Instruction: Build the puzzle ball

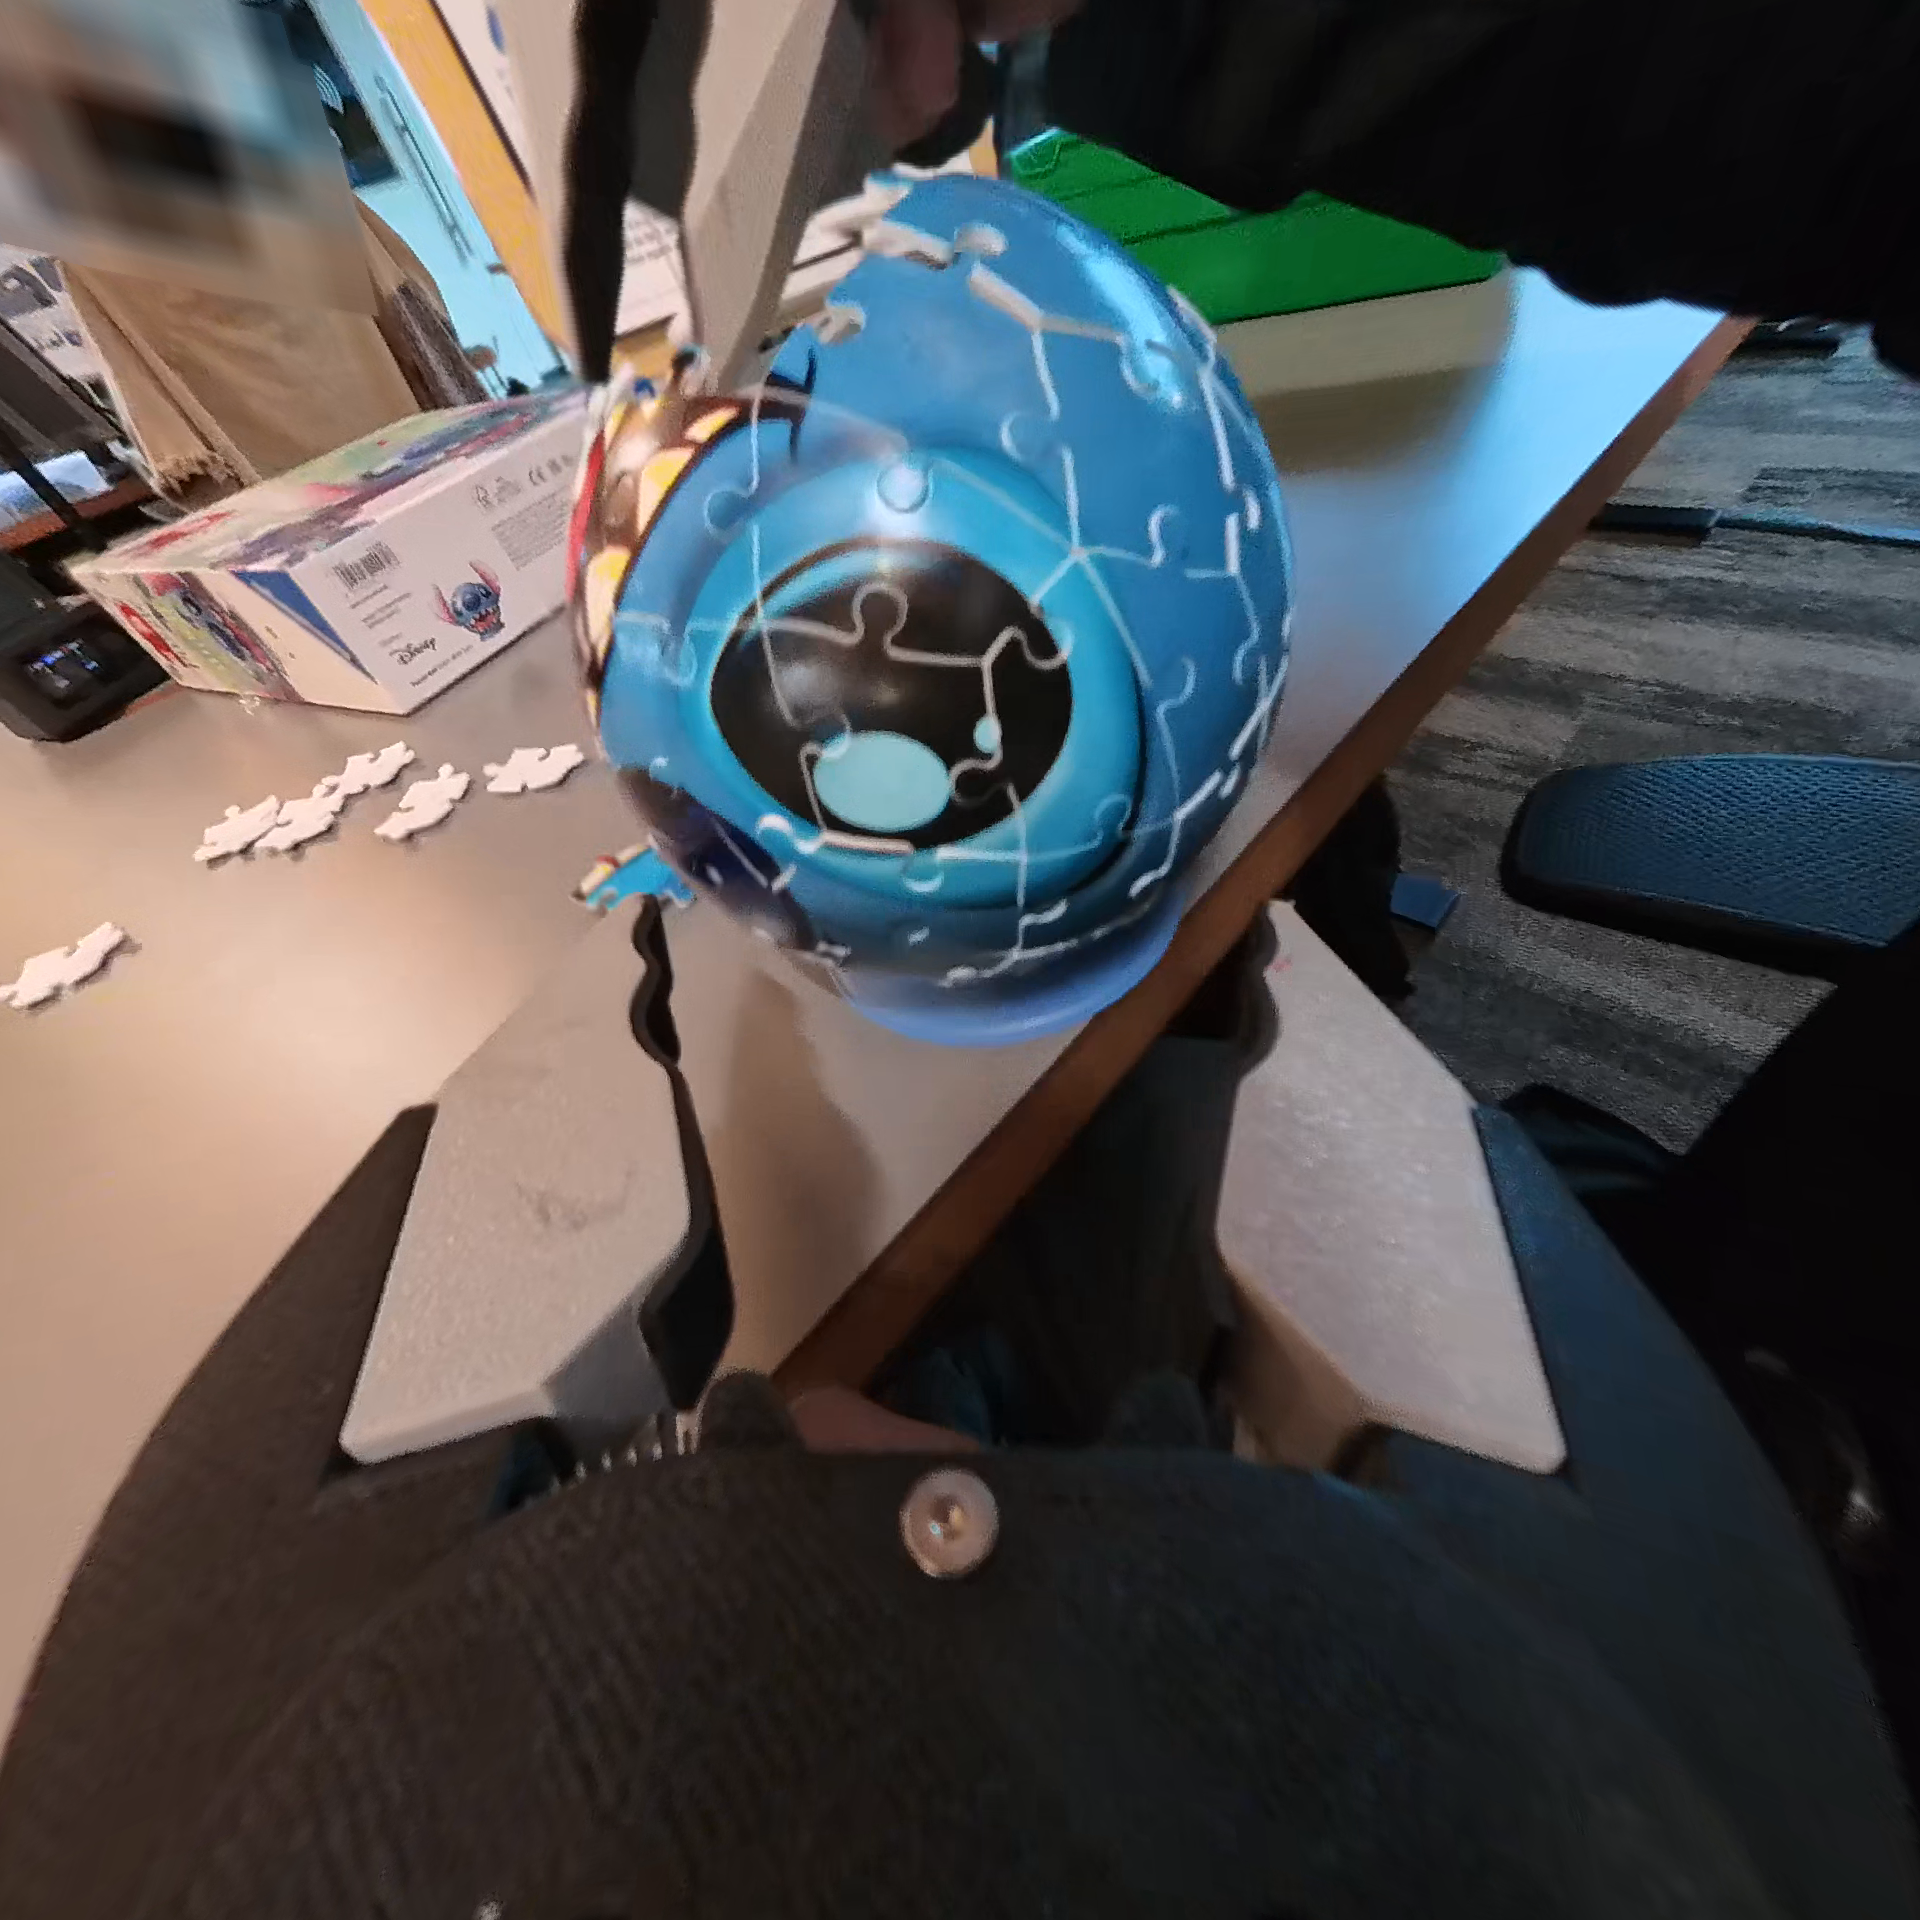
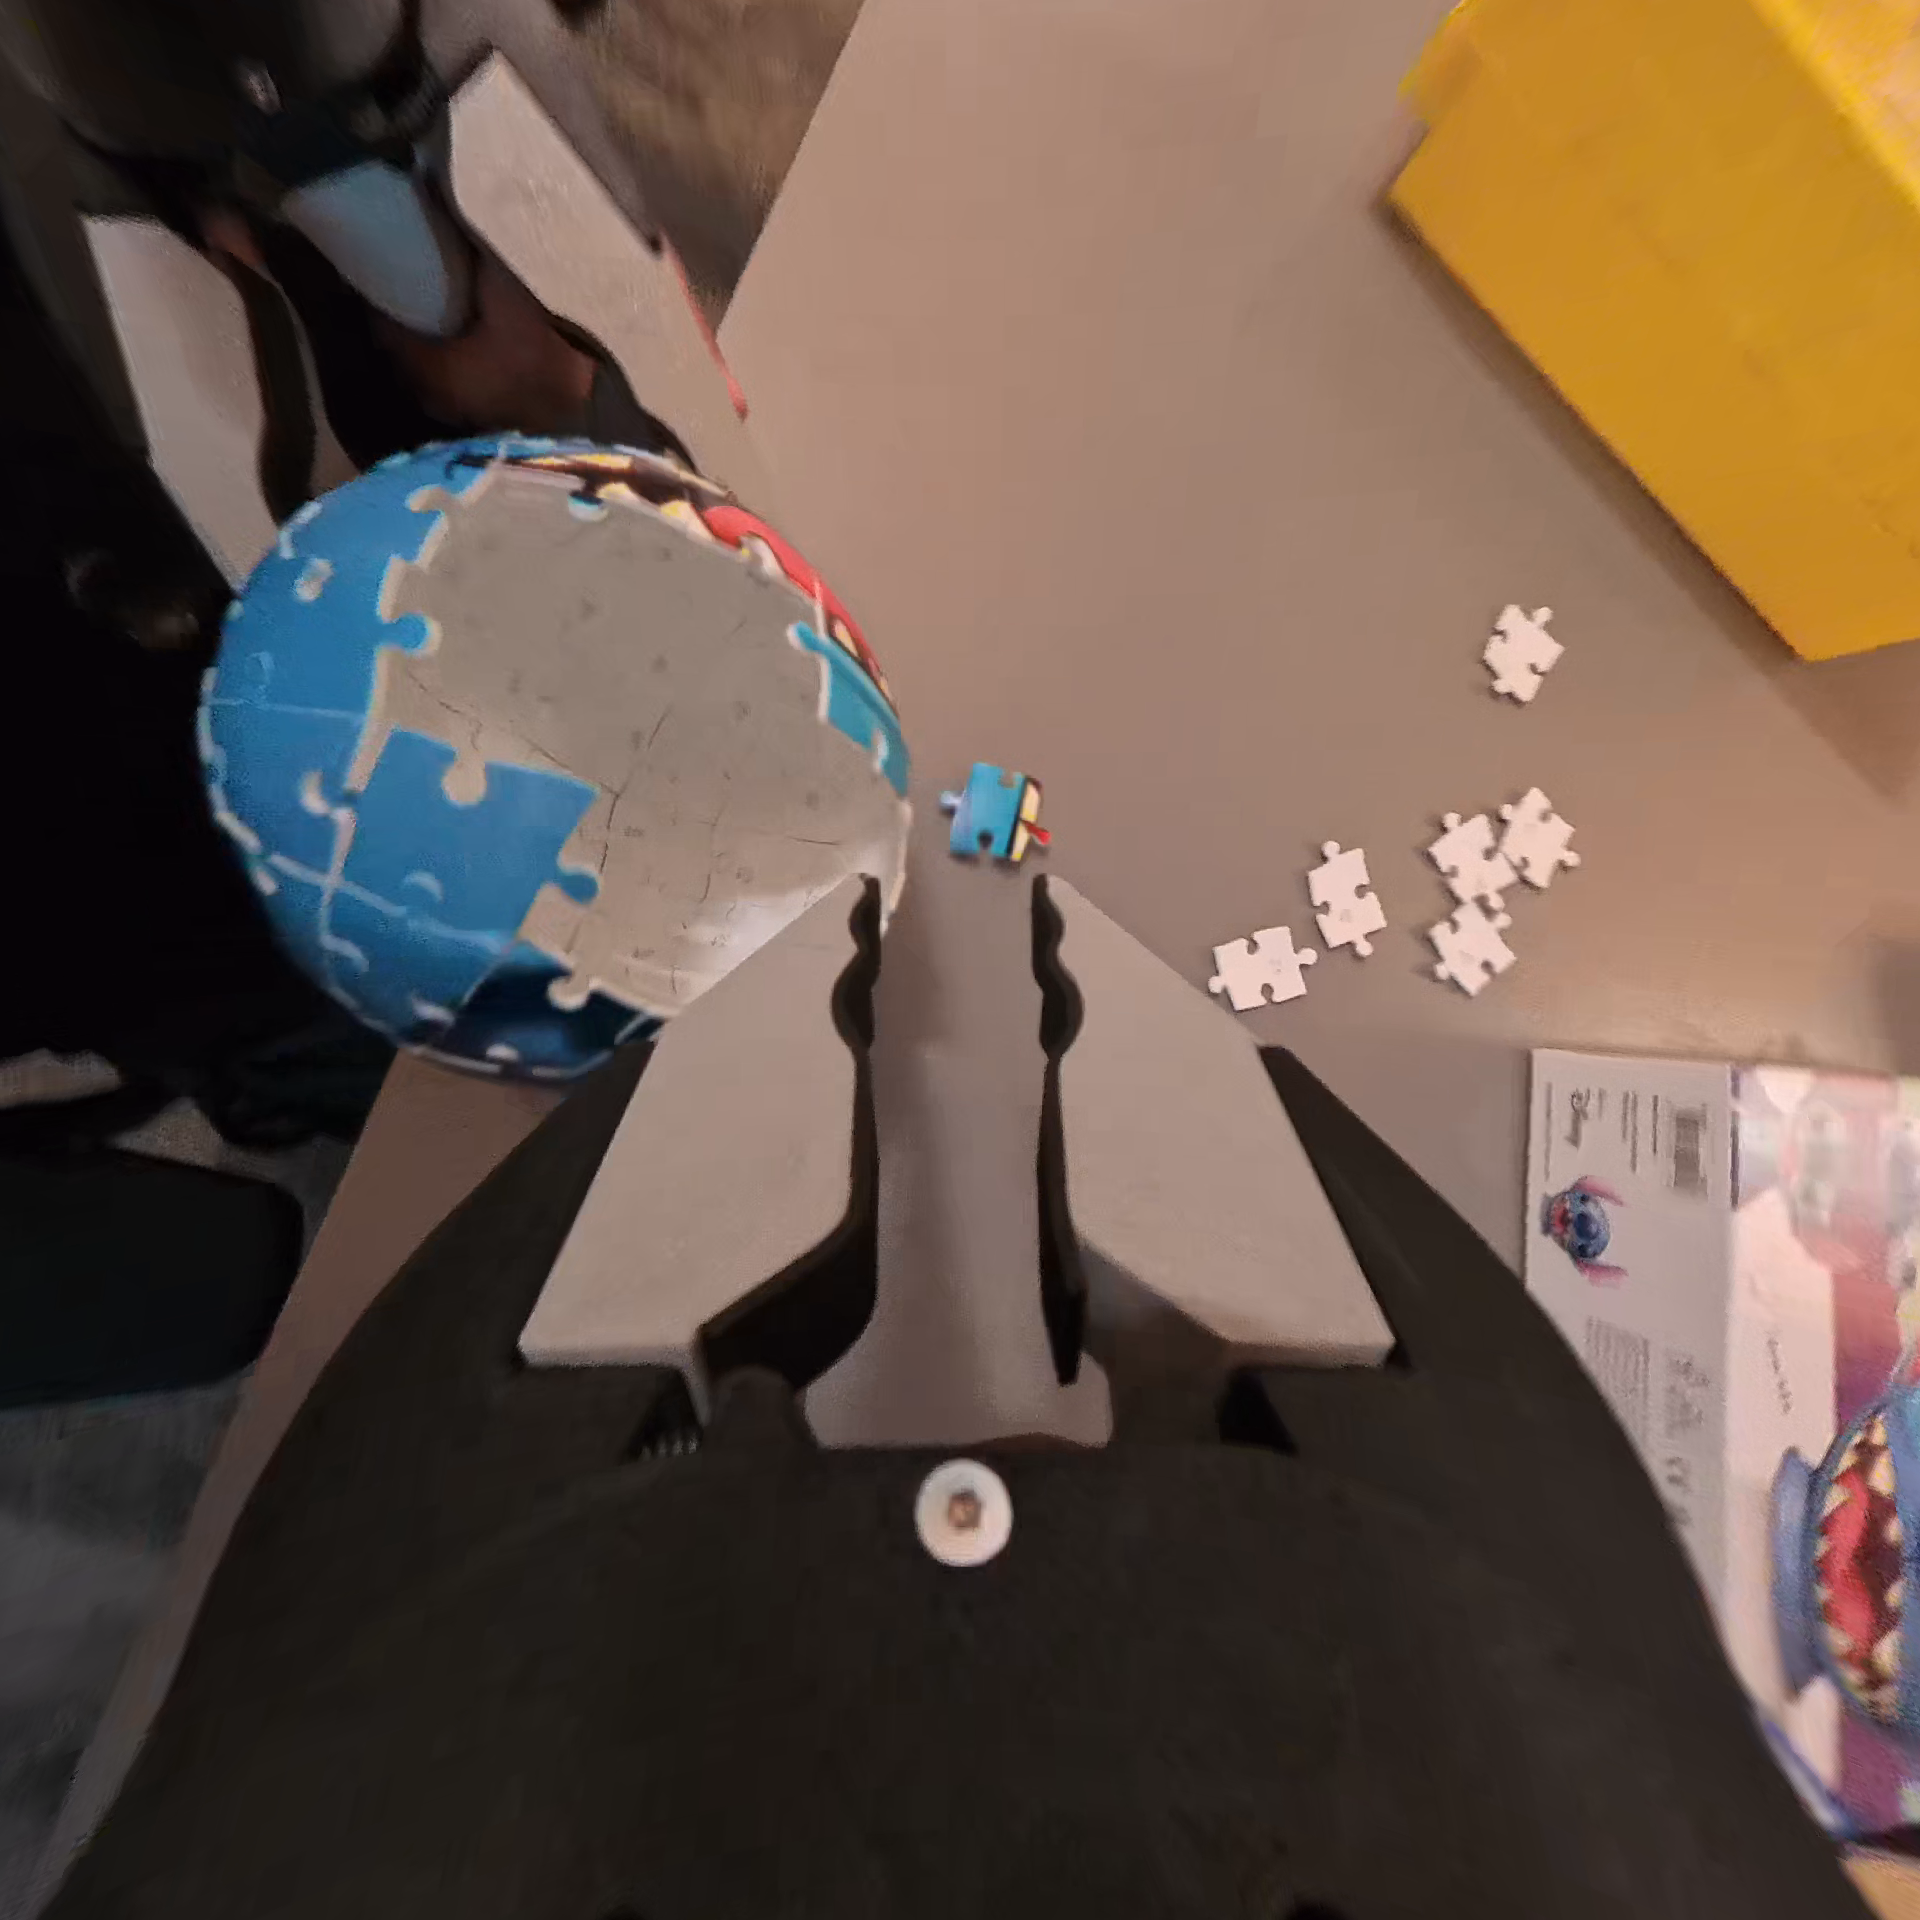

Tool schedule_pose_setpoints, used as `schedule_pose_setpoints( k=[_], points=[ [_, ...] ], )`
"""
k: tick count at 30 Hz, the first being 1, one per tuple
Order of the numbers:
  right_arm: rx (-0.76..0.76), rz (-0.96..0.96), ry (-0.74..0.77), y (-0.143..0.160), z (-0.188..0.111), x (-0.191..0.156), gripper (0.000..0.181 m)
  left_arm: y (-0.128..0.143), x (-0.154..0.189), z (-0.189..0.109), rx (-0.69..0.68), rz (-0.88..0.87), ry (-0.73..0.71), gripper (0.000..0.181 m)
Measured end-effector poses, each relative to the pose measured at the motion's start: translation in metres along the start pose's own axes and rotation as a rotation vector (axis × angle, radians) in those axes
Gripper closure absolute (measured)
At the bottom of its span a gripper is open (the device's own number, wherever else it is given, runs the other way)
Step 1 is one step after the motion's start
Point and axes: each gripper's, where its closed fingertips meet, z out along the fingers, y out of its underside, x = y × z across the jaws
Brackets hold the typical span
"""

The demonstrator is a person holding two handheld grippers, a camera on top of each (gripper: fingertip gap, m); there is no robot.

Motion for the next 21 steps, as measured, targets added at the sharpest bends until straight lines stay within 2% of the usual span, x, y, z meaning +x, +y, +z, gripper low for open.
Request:
schedule_pose_setpoints(
  k=[2,4,7,9,11,13,15,21],
  points=[
    [0.139,0.097,0.002,0.008,-0.018,0.0,0.151,0.006,0.001,-0.005,-0.01,-0.025,0.008,0.074],
    [0.264,0.21,-0.036,0.023,-0.03,-0.008,0.137,0.01,0.002,-0.007,-0.025,-0.04,0.017,0.074],
    [0.434,0.381,-0.141,0.043,-0.031,-0.03,0.106,0.004,0.005,-0.008,-0.021,-0.066,0.042,0.074],
    [0.532,0.447,-0.222,0.044,-0.022,-0.049,0.099,-0.003,0.006,-0.004,-0.014,-0.116,0.068,0.074],
    [0.519,0.458,-0.216,0.051,0.0,-0.06,0.093,-0.006,0.002,0.003,-0.027,-0.152,0.064,0.074],
    [0.429,0.437,-0.167,0.057,0.021,-0.063,0.086,-0.006,-0.003,0.01,-0.048,-0.158,0.048,0.073],
    [0.412,0.384,-0.161,0.049,0.027,-0.068,0.079,-0.005,-0.006,0.013,-0.063,-0.142,0.045,0.072],
    [0.384,0.279,-0.041,0.036,0.039,-0.062,0.095,0.004,-0.037,0.018,-0.13,0.023,0.061,0.074]
  ],
)
